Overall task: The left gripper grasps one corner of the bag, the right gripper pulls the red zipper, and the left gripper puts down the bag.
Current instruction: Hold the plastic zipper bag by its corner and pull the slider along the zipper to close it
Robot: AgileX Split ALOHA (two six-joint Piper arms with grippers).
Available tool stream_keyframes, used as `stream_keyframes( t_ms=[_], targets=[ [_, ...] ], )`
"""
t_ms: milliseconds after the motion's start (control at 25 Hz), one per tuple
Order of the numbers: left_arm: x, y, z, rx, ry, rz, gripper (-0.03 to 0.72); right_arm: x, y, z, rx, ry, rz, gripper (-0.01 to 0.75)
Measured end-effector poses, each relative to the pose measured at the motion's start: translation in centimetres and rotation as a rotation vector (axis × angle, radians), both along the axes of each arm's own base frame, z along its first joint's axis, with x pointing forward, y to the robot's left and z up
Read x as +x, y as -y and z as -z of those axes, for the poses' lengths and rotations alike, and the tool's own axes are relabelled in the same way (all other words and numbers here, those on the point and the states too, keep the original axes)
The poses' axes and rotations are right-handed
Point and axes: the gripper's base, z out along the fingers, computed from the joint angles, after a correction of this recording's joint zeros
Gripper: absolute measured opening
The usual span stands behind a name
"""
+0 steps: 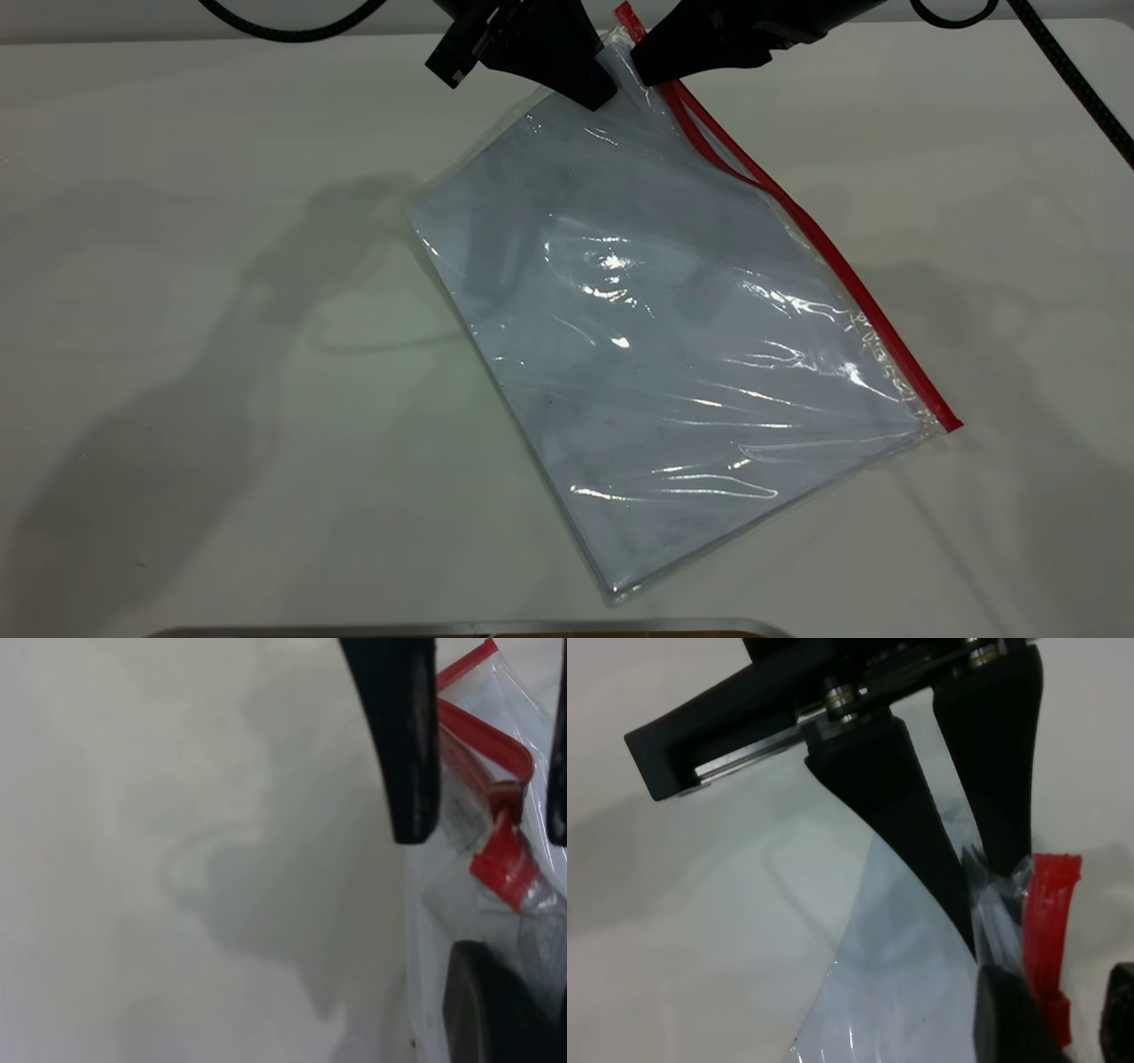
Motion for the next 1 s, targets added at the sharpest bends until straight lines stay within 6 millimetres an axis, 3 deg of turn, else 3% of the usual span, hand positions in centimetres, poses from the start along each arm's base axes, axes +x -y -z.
stream_keyframes(
  t_ms=[240,320,560,1000],
  targets=[
    [0.0,0.0,0.0,-0.001,0.001,-0.002,0.054,0.0,0.0,0.0,0.001,0.000,-0.009,0.066],
    [0.0,0.0,0.0,-0.001,0.002,-0.003,0.054,-0.1,0.0,0.0,-0.006,0.003,-0.016,0.037],
    [0.1,0.2,0.3,0.003,0.001,-0.026,0.054,0.0,0.3,0.3,-0.061,0.005,-0.024,0.034],
    [0.4,-0.1,0.8,0.033,0.001,-0.049,0.054,0.1,0.5,3.5,-0.097,-0.087,0.016,0.035]
  ],
)
